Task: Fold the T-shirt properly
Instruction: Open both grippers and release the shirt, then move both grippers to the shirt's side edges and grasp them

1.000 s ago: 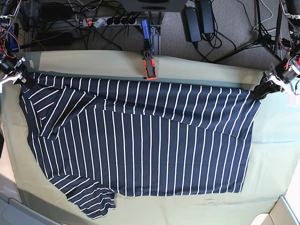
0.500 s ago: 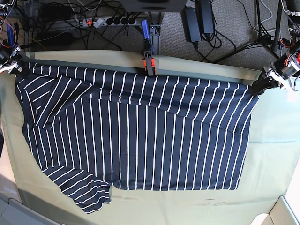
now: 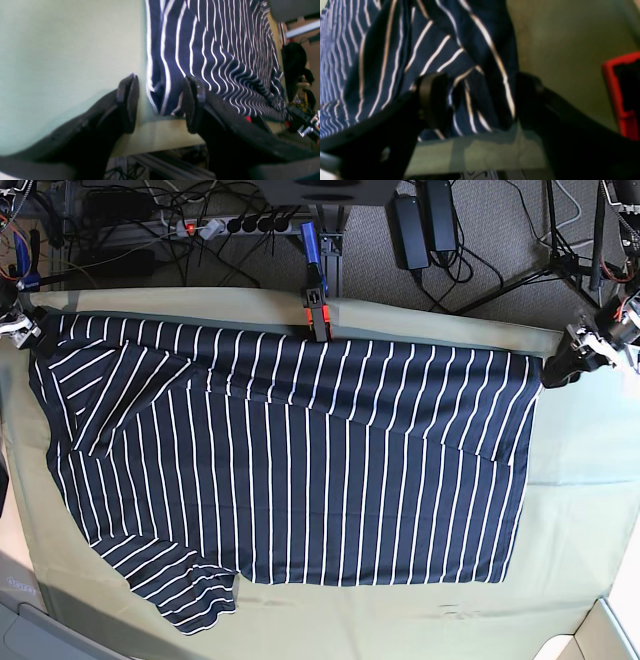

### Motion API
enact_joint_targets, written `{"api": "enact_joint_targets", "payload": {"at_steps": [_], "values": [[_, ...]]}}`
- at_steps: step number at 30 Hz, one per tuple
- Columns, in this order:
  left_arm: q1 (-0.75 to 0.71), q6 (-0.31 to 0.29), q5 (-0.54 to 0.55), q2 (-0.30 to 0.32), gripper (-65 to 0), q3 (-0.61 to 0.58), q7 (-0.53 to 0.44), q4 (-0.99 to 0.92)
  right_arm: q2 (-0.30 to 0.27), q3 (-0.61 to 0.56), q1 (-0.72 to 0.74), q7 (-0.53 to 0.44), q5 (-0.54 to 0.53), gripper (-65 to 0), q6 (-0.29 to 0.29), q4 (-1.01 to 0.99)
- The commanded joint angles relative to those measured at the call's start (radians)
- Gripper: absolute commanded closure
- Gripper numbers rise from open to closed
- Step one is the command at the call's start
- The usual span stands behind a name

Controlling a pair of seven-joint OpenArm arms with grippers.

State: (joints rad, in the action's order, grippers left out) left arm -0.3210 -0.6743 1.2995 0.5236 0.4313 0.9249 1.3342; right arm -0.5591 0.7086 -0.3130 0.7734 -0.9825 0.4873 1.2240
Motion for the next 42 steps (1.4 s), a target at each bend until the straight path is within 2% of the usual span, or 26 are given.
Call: {"api": "enact_joint_targets", "payload": {"at_steps": [1, 6, 12, 20, 24, 30, 32, 35, 37, 42], "values": [[0.005, -0.024, 0.028, 0.023, -32.0, 0.021, -0.003, 0.015, -0.029, 0.019, 0.008, -0.018, -0.02, -42.1, 0.085, 0.016], [0.002, -0.024, 0.045, 0.032, -32.0, 0.035, 0.01, 0.018, -0.033, 0.05, 0.043, -0.014, -0.01, -42.1, 0.085, 0.042], [0.001, -0.024, 0.062, 0.04, -31.9, 0.035, 0.029, 0.111, -0.079, 0.085, 0.07, -0.014, 0.0, -42.1, 0.085, 0.087], [0.005, -0.024, 0.061, 0.04, -31.9, 0.033, 0.029, 0.289, -0.139, 0.071, 0.242, -0.014, 0.035, -42.1, 0.085, 0.087], [0.039, -0.024, 0.021, 0.04, -31.9, 0.033, 0.007, 0.307, -0.138, -0.035, 0.351, -0.027, 0.103, -42.1, 0.085, 0.083], [0.071, -0.024, -0.006, 0.045, -31.9, 0.033, -0.001, 0.307, -0.136, -0.279, 0.533, -0.143, 0.27, -42.2, 0.078, 0.032], [0.072, -0.024, -0.023, 0.046, -31.9, 0.033, -0.007, 0.307, -0.136, -0.347, 0.615, -0.181, 0.333, -42.2, 0.056, -0.021], [0.071, -0.024, -0.045, 0.047, -31.9, 0.033, -0.008, 0.307, -0.13, -0.427, 0.755, -0.248, 0.436, -42.2, 0.003, -0.159], [0.071, -0.024, -0.043, 0.052, -31.9, 0.033, -0.008, 0.307, -0.119, -0.46, 0.852, -0.259, 0.489, -42.2, -0.025, -0.278], [0.071, -0.024, -0.039, 0.071, -31.9, 0.033, -0.006, 0.307, -0.099, -0.498, 1.016, -0.262, 0.515, -42.2, -0.058, -0.571]]}}
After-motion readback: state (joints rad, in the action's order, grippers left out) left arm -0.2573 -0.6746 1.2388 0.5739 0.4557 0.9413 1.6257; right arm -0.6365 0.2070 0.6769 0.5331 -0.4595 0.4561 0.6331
